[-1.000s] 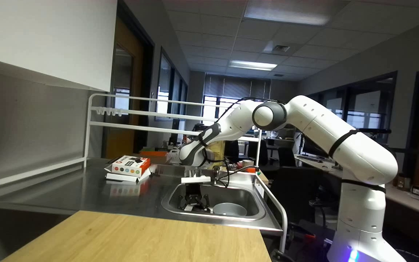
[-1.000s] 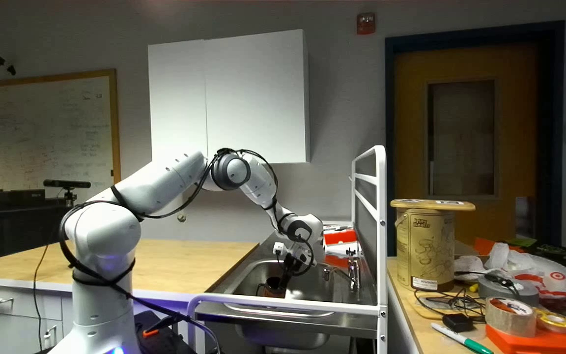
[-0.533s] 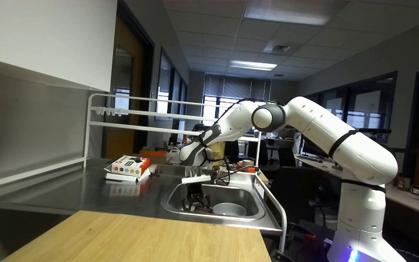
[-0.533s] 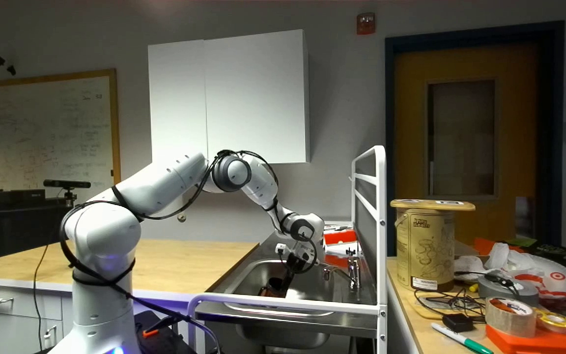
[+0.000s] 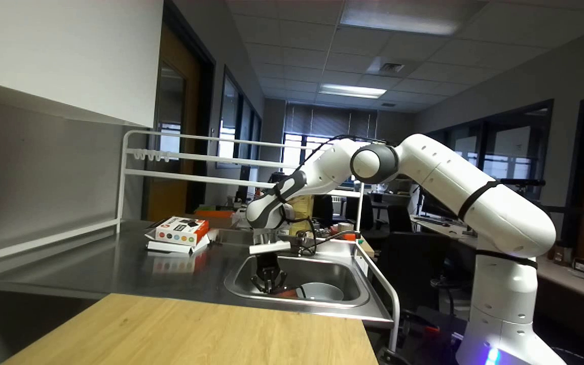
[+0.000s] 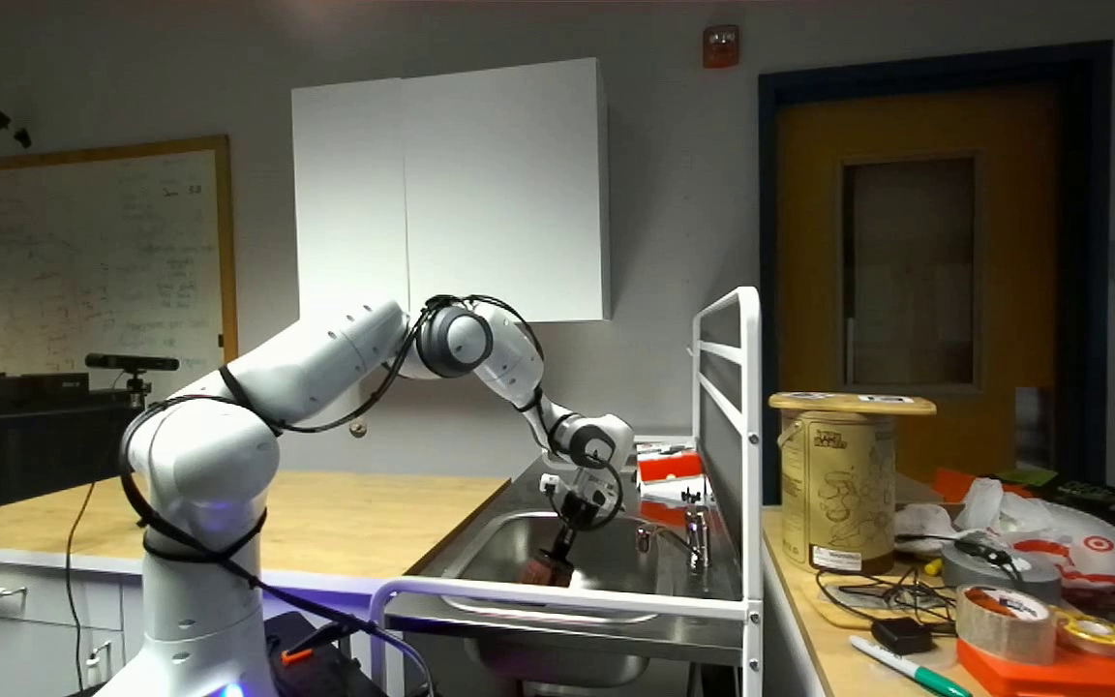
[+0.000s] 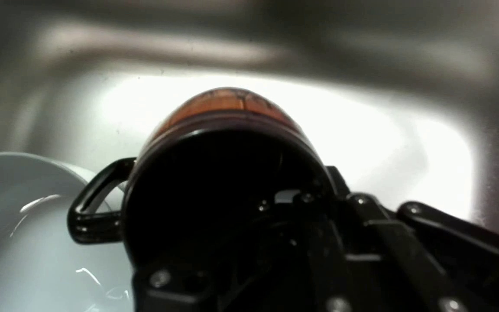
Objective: Remove the brown mug from the sink
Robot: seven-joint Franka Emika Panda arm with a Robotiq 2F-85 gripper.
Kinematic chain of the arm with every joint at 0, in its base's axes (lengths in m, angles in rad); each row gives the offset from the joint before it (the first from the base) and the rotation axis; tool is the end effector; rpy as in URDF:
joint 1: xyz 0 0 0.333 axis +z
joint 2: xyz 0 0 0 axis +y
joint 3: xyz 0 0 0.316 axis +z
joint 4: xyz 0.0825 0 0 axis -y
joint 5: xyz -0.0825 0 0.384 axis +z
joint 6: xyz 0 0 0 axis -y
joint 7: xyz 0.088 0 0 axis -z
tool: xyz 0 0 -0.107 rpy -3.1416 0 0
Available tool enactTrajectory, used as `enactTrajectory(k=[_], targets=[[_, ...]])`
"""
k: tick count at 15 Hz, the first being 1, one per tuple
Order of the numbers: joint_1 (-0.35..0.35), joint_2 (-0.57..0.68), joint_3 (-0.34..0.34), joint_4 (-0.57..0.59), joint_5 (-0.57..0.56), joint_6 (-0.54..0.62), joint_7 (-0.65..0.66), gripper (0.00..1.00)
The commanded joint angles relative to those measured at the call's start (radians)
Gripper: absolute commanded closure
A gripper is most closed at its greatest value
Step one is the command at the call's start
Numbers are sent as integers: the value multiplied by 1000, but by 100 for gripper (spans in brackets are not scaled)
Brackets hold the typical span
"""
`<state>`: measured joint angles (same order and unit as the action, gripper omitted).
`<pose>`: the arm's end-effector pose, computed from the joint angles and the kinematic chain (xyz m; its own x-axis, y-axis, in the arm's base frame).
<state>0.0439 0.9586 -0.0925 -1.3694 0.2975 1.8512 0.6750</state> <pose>0.6737 -0.0001 0.1106 0.5558 -0.7017 -0.4458 -0.7138 -0.6777 0.1768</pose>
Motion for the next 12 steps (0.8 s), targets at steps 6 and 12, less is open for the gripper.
enactTrajectory(k=[6,12], targets=[[-5,-130,22,-120,3,87,-35,95],[-19,-338,20,-369,24,239,-77,95]])
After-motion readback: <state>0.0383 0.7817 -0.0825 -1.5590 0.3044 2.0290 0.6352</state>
